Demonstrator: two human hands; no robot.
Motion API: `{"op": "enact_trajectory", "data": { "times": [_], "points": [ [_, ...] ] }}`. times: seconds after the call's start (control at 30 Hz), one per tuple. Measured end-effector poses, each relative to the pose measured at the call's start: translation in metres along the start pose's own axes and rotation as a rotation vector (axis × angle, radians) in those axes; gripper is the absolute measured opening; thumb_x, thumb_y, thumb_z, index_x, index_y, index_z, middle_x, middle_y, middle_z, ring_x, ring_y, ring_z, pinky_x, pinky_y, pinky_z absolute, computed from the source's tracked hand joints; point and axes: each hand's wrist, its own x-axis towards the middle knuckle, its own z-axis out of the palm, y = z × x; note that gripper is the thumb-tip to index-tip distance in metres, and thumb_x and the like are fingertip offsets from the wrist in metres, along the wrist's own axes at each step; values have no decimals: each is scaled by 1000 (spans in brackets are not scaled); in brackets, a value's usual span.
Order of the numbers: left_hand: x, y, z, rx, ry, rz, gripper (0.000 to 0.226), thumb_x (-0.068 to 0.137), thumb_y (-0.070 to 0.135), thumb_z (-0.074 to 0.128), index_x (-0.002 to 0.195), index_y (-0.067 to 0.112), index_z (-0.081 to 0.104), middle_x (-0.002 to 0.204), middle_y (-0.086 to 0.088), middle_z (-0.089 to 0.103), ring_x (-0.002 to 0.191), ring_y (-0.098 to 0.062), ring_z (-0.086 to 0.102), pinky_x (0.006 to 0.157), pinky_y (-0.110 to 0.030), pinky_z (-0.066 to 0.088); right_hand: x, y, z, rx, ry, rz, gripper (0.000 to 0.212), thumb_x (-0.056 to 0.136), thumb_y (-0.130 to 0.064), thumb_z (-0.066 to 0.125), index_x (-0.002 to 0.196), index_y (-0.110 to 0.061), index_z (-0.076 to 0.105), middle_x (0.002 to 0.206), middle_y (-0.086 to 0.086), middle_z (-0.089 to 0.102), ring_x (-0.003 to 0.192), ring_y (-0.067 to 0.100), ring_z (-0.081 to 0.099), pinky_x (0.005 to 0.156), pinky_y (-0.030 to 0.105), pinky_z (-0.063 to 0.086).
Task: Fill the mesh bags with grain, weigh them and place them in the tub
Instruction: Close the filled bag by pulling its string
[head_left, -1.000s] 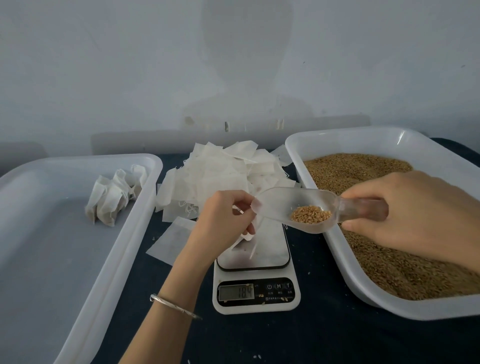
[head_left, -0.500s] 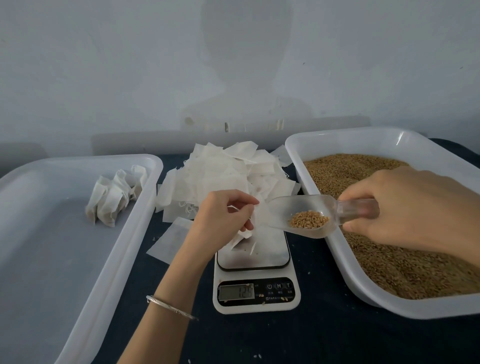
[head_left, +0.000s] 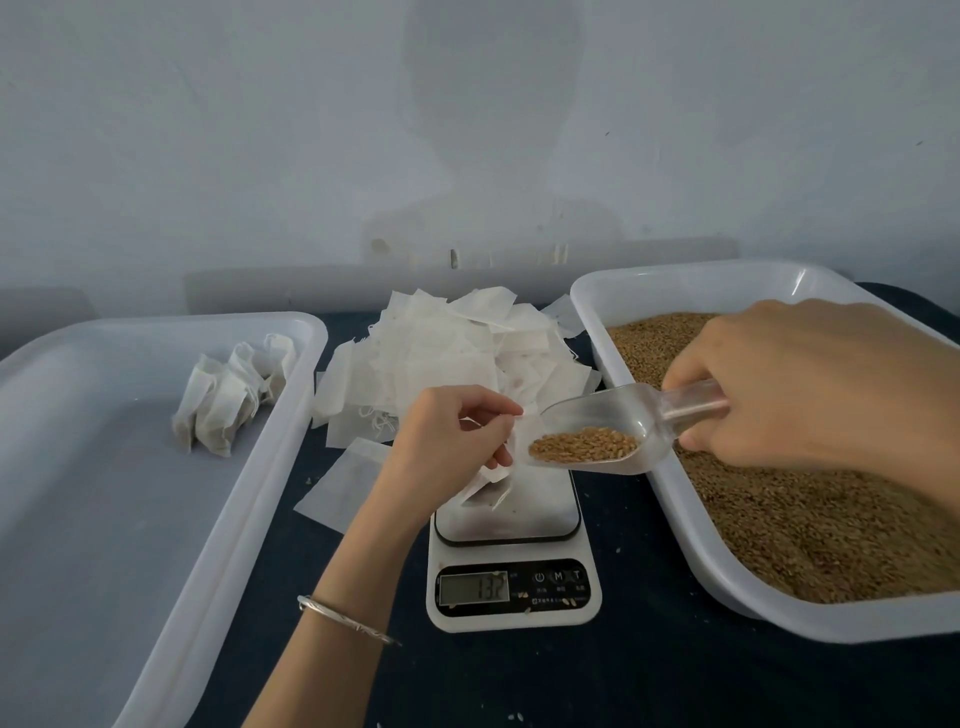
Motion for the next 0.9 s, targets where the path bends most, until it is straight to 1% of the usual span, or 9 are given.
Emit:
{"op": "enact_trajectory", "data": {
  "times": [0.27, 0.43, 0.53, 0.63, 0.7, 0.73, 0.8, 0.83, 0.9],
  "points": [
    [2, -2, 0, -8, -10, 12, 21, 90, 5, 58, 90, 21, 71, 65, -3, 71, 57, -7, 63, 67, -25, 57, 2, 1, 2, 1, 19, -16, 10, 78, -33, 62, 75, -42, 67, 58, -12, 58, 56, 7, 56, 44, 22, 30],
    [2, -2, 0, -10, -2, 20, 23, 90, 5, 58, 88, 24, 70, 65, -3, 70, 56, -7, 64, 69, -30, 58, 3, 4, 6, 16, 43, -6, 9, 77, -35, 65, 75, -45, 66, 54, -13, 55, 52, 5, 53, 43, 21, 29],
    [2, -3, 0, -21, 14, 16, 21, 90, 5, 58, 90, 22, 71, 66, -3, 70, 57, -8, 64, 70, -34, 58, 2, 12, 12, 83, 68, -2, 4, 78, -43, 64, 75, -46, 66, 59, -15, 61, 54, 5, 57, 45, 20, 37],
    [2, -3, 3, -51, 36, 17, 19, 90, 4, 57, 91, 18, 71, 64, -2, 69, 56, -8, 64, 69, -32, 58, -2, 24, 27, 252, 19, -3, 2, 78, -51, 65, 80, -52, 65, 71, -17, 68, 63, 4, 63, 55, 23, 50],
    [1, -2, 7, -81, 35, 11, 18, 90, 4, 57, 90, 16, 70, 62, 0, 67, 55, -9, 64, 70, -34, 57, -7, 34, 39, 416, -44, 10, 7, 76, -53, 65, 82, -51, 65, 74, -16, 71, 68, 7, 67, 67, 32, 58],
    [1, -1, 10, -91, 27, 5, 17, 90, 5, 58, 90, 16, 70, 63, 1, 67, 56, -10, 64, 71, -37, 57, -11, 37, 45, 506, -60, 24, 11, 73, -54, 65, 84, -51, 65, 77, -17, 72, 71, 7, 69, 70, 34, 58],
    [0, -1, 15, -98, 10, 3, 15, 90, 7, 58, 91, 16, 70, 68, 0, 67, 59, -12, 64, 72, -40, 57, -22, 43, 56, 702, -27, 60, 27, 62, -63, 64, 87, -56, 63, 82, -30, 69, 77, -2, 67, 71, 27, 52],
    [0, -1, 16, -113, 15, 9, 15, 91, 8, 59, 91, 16, 70, 69, 2, 67, 59, -12, 64, 71, -39, 57, -27, 44, 61, 810, 24, 83, 33, 55, -66, 63, 87, -59, 63, 83, -36, 67, 78, -7, 66, 71, 25, 48],
    [-1, -1, 14, -187, 57, 26, 14, 92, 8, 58, 92, 15, 70, 68, 5, 65, 58, -12, 63, 65, -32, 56, -35, 47, 74, 995, 156, 158, 32, 53, -62, 65, 84, -66, 61, 83, -38, 65, 77, -10, 65, 73, 28, 48]
  ]
}}
